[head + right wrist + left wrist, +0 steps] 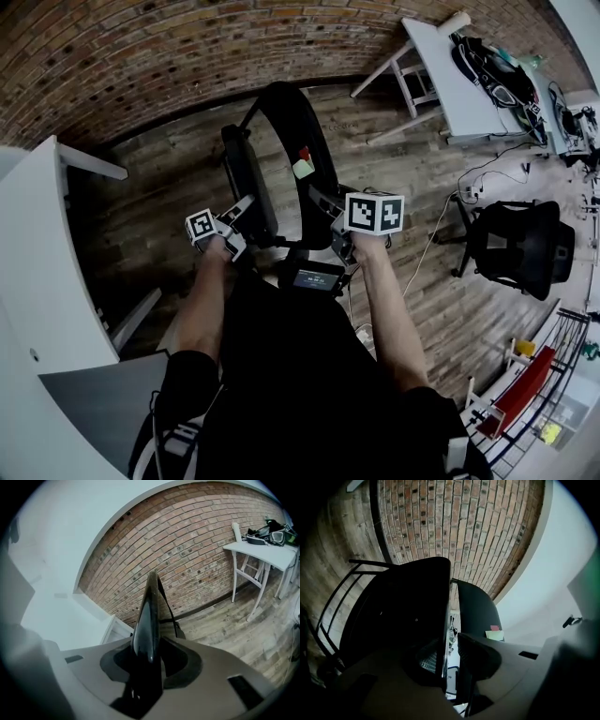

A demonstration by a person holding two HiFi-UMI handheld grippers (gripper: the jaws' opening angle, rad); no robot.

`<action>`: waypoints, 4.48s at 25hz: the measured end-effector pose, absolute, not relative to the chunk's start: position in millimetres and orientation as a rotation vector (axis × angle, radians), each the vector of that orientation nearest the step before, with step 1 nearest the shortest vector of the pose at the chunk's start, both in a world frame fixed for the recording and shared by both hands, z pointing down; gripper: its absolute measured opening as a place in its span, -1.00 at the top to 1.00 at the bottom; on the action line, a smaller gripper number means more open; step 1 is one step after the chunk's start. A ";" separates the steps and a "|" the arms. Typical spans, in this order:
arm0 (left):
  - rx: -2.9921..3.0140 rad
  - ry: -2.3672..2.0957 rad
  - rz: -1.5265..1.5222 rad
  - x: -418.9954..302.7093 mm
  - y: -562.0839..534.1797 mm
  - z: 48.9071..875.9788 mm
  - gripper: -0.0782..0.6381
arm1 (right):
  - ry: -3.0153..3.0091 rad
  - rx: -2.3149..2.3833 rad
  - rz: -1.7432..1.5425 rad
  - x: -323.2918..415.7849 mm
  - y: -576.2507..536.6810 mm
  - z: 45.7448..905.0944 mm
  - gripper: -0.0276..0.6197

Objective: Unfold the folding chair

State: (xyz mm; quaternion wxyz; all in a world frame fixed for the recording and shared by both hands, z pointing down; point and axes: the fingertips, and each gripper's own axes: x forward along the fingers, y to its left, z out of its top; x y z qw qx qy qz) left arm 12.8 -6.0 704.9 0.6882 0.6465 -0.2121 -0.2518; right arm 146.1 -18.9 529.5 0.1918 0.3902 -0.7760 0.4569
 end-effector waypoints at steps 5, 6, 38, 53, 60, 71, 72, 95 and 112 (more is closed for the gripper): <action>1.516 -0.566 -0.450 3.2 -3.6 713.3 0.48 | -2.196 1.120 1.321 158.1 -25.3 531.4 0.53; 1.536 -0.593 -0.418 2.2 -3.3 713.6 0.48 | -2.200 1.118 1.319 157.6 -25.5 531.9 0.53; 1.500 -1.054 -0.150 -51.6 16.0 770.1 0.28 | -2.302 1.113 1.417 258.6 -53.8 593.6 0.65; 1.495 -1.163 -0.090 -59.7 15.0 789.9 0.22 | -2.349 1.008 1.633 310.5 -72.0 634.5 0.65; 1.493 -1.158 -0.113 -83.2 24.0 801.6 0.20 | -2.365 0.993 1.655 314.9 -73.0 647.8 0.65; 1.487 -1.176 -0.134 -118.0 35.3 825.4 0.16 | -2.382 1.014 1.621 320.8 -75.1 670.6 0.69; 1.489 -1.185 -0.130 -120.3 35.8 827.1 0.16 | -2.379 1.020 1.618 322.1 -74.9 673.1 0.70; 1.494 -1.236 -0.135 -145.3 44.0 847.3 0.12 | -2.388 1.007 1.648 339.6 -77.9 707.6 0.71; 1.496 -1.299 -0.131 -176.5 52.3 864.6 0.10 | -2.414 0.978 1.684 333.0 -77.1 720.9 0.71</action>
